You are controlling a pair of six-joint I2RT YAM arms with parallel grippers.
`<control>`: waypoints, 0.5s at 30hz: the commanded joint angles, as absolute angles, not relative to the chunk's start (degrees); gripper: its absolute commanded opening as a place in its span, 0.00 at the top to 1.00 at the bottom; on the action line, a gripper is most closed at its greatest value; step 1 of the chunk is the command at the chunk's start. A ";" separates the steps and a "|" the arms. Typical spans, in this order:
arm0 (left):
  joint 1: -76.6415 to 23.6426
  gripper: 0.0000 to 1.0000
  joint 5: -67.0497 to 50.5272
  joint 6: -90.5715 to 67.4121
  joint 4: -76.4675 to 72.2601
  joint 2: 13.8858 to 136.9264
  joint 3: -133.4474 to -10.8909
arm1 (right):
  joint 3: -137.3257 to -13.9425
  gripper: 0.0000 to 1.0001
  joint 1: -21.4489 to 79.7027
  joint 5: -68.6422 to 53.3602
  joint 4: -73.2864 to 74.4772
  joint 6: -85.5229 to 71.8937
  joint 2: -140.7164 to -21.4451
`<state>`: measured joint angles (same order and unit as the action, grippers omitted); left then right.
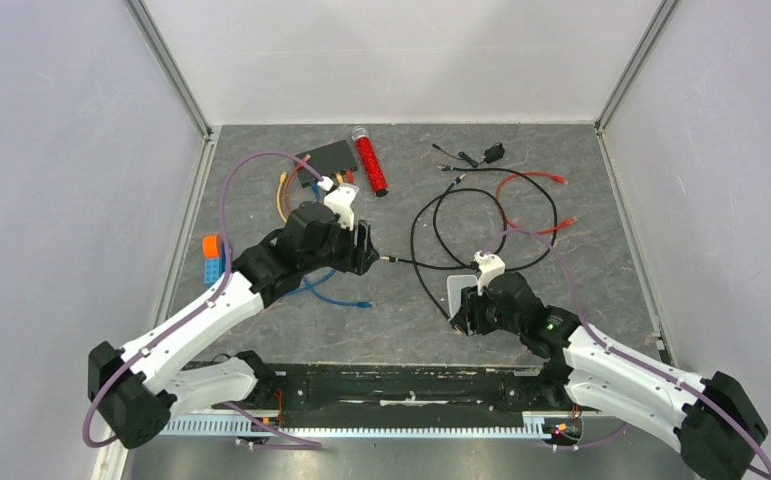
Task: Insert the plug into the switch port
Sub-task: Move the switch port to the center of the board, then pick up the connector from the center of the board.
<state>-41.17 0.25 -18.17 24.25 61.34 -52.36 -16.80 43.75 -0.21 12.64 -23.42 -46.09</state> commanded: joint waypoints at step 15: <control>-40.96 0.34 -0.51 -10.72 26.48 52.97 -48.43 | -21.83 0.55 54.39 11.96 17.41 -28.15 -50.37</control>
<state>-41.17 -0.36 -14.52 27.70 54.04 -47.48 -18.28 53.43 9.96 11.05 -26.65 -50.26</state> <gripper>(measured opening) 0.662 0.457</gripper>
